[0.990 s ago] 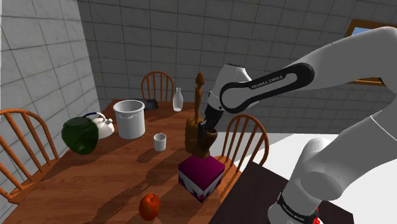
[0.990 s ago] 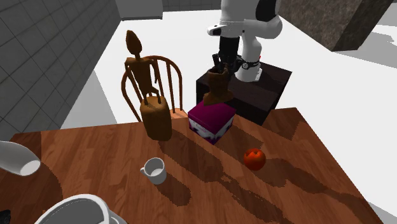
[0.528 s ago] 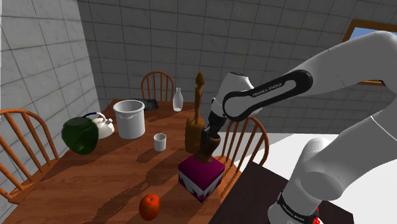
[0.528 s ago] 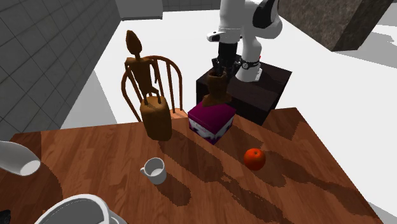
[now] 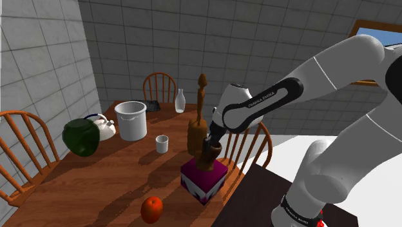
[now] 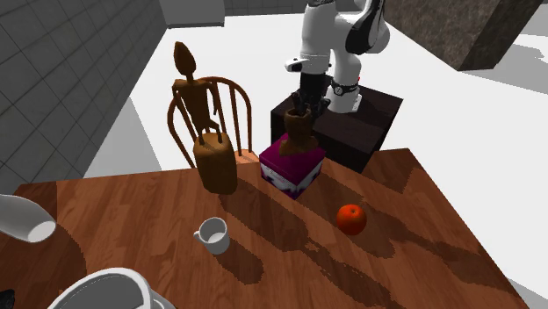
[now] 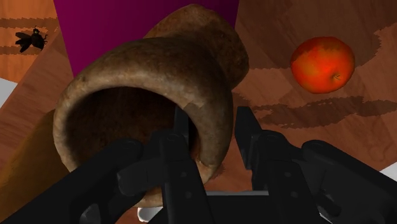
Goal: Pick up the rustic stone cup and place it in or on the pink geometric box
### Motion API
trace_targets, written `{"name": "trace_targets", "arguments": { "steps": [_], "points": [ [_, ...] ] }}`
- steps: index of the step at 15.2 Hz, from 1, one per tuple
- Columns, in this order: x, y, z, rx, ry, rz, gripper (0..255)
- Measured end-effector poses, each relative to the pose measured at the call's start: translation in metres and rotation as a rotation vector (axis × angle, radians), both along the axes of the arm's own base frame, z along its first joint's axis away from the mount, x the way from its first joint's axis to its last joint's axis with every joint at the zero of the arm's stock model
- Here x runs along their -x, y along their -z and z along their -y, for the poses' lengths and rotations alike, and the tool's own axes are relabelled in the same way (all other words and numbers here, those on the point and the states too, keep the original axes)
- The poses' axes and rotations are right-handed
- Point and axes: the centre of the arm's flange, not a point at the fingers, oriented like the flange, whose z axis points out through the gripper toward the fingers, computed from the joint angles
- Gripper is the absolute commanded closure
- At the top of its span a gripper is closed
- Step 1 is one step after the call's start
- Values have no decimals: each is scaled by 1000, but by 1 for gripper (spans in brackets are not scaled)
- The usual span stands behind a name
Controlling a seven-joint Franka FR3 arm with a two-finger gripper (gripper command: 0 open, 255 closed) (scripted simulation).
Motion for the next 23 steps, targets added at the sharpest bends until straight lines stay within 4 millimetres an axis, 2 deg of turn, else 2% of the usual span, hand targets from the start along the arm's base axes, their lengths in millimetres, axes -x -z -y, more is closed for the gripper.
{"name": "trace_targets", "arguments": {
  "steps": [7,14,15,21,23],
  "points": [
    [1,35,-2,0,-6,6,255],
    [1,42,-1,0,0,1,255],
    [1,42,-1,0,0,1,0],
    [1,42,-1,0,0,2,0],
    [5,26,1,0,0,4,0]
  ]
}}
